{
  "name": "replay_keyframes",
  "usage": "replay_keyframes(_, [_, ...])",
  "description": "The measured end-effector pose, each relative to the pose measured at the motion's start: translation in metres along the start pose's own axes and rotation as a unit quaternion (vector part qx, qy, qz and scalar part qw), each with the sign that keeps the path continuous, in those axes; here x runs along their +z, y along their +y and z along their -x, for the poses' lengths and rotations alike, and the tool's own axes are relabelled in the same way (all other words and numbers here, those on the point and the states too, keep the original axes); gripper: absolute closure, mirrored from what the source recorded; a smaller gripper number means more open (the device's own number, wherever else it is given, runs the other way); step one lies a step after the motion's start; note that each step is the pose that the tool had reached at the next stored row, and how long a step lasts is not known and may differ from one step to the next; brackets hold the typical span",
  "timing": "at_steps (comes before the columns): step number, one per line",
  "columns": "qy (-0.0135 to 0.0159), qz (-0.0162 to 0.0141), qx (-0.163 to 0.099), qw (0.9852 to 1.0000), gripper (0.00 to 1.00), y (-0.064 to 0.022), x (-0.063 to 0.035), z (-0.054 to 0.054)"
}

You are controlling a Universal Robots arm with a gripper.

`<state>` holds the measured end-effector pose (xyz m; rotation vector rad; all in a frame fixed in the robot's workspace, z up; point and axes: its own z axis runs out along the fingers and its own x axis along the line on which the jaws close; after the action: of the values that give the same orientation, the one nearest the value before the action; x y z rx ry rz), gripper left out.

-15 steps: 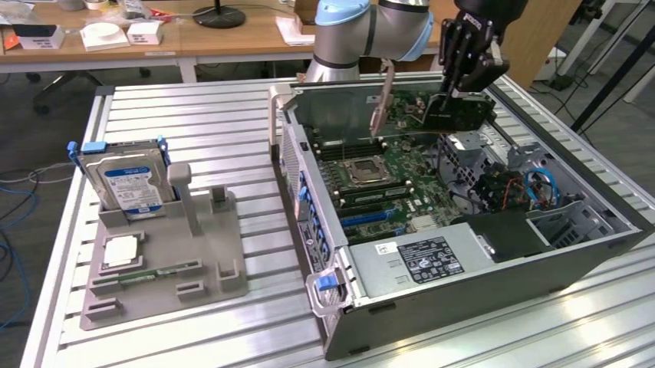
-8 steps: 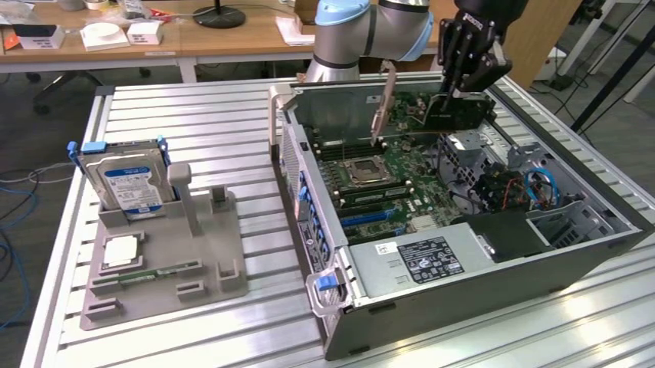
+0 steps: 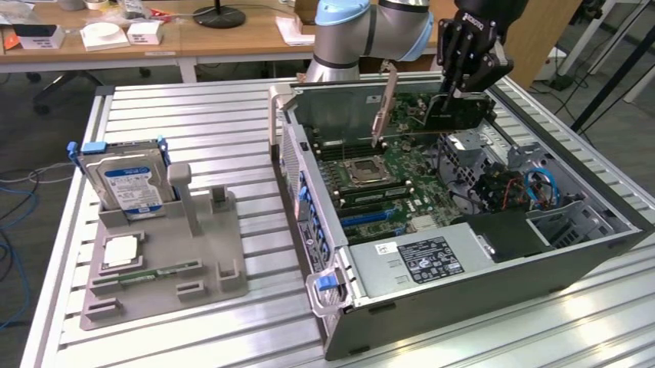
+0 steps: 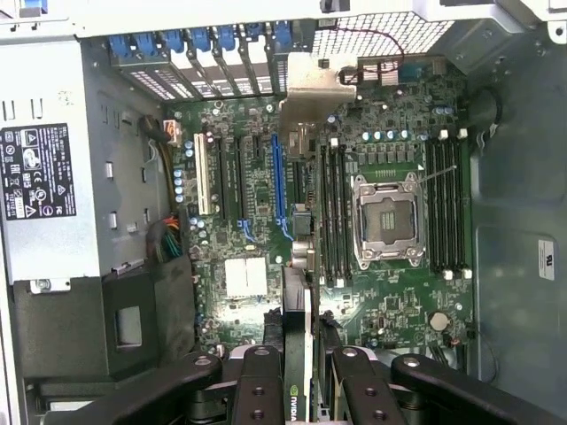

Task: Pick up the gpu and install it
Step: 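Insert the gpu into the slot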

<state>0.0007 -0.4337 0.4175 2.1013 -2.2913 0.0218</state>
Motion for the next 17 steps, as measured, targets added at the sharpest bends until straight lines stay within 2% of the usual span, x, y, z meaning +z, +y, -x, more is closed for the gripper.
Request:
replay_keyframes(12, [0.0001, 0.0, 0.0, 1.0, 0.74, 0.0, 0.0006, 0.0001])
replay_keyframes(17, [0.0, 0.0, 0.0, 1.0, 0.74, 0.0, 0.0067, 0.0003])
